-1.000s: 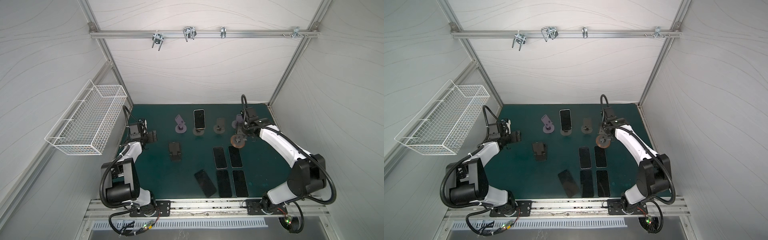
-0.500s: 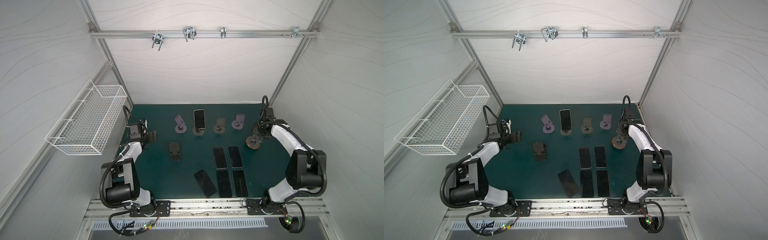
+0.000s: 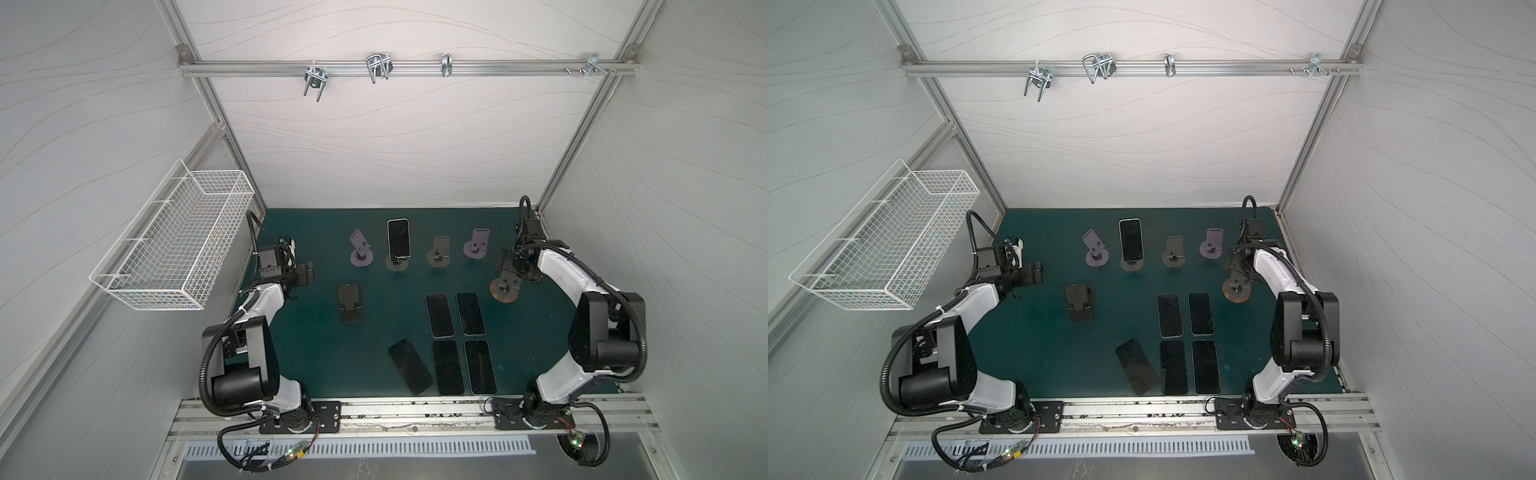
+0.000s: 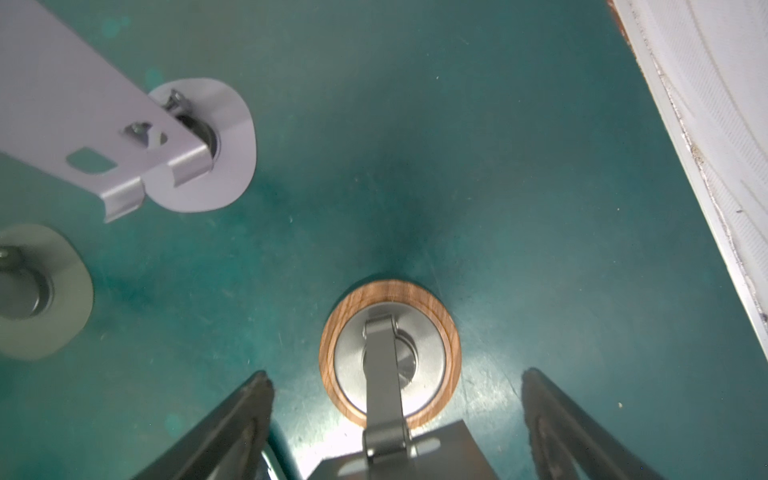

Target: Remove the phone from the phone stand

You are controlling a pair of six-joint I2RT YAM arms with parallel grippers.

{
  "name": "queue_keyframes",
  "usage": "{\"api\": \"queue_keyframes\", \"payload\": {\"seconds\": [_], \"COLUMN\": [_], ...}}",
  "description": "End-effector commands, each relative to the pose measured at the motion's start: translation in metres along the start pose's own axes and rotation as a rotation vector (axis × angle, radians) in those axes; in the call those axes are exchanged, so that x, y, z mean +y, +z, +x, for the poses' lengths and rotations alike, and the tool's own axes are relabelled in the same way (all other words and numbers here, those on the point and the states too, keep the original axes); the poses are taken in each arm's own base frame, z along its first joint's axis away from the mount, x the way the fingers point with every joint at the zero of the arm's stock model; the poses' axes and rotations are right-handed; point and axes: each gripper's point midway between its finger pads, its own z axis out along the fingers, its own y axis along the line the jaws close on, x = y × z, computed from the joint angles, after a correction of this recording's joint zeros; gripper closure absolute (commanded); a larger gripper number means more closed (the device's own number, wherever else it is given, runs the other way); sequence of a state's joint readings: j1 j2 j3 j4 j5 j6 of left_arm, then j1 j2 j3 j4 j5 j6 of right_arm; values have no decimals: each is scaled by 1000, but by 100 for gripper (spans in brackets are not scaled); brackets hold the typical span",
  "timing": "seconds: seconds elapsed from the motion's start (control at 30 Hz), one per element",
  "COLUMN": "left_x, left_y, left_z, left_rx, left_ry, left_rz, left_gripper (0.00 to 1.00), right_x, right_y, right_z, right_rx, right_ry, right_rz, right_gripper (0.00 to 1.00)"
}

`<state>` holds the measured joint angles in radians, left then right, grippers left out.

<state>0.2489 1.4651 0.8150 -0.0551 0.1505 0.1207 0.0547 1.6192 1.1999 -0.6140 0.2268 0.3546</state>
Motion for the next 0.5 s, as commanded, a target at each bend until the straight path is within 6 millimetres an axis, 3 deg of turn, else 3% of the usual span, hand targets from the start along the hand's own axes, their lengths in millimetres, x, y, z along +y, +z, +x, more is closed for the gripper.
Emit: {"api": "queue_keyframes", "payload": {"seconds": [0.0, 0.23, 0.33, 0.47], "left_x": [0, -3, -1, -1], "left_y": [-3, -4, -9, -12], "left_z": [-12, -9, -11, -10], "left_rx": [-33, -23, -56, -69], "left_ry": [19, 26, 12, 7], "left_rz": [8, 27, 36, 48], "left_gripper": [9, 9, 8, 8], "right_x": [11, 14, 36, 67], "right_y": [-38, -93, -119, -139], "right_z": [-13, -18, -15, -12], "right_rx": [-64, -183, -230, -254], "right_ry": [-8, -16, -99, -173], "right_rz": [-88, -175, -302, -340], "right_gripper": [1, 1, 1, 1]}}
